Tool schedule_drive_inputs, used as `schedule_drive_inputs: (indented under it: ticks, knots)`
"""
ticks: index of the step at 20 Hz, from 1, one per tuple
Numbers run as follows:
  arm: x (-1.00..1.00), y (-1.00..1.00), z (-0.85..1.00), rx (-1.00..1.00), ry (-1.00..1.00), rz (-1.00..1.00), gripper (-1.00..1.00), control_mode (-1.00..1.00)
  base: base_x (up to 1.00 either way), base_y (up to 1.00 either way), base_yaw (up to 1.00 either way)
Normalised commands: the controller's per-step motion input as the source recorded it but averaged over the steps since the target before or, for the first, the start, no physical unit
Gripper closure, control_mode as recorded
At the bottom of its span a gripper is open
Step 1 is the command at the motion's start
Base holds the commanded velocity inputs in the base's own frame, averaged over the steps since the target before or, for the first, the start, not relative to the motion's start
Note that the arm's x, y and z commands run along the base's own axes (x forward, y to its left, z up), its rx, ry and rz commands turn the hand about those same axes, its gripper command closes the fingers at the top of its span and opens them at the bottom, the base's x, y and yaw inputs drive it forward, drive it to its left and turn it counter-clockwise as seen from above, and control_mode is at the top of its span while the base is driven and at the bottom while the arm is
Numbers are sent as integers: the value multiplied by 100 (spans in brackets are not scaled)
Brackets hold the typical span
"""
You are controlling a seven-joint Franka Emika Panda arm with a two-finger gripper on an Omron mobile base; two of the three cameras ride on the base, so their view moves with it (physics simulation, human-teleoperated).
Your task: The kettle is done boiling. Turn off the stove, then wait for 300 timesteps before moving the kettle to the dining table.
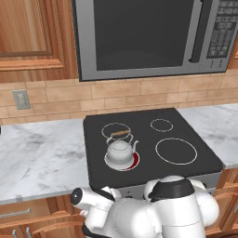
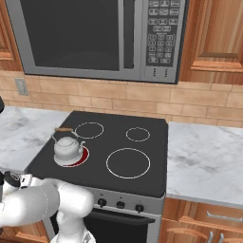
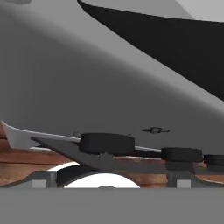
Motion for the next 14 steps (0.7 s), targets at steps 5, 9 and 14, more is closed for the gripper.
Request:
schedule_drive_inputs:
  ticks: [5,9,14]
  knots:
    - [12,0,-12,-3,0,-2,-100,-100,0,0,0]
    - [16,0,-17,-3,0,-1,-100,-100,0,0,0]
    - [17,1,-19,-3,0,-1,-100,-100,0,0,0]
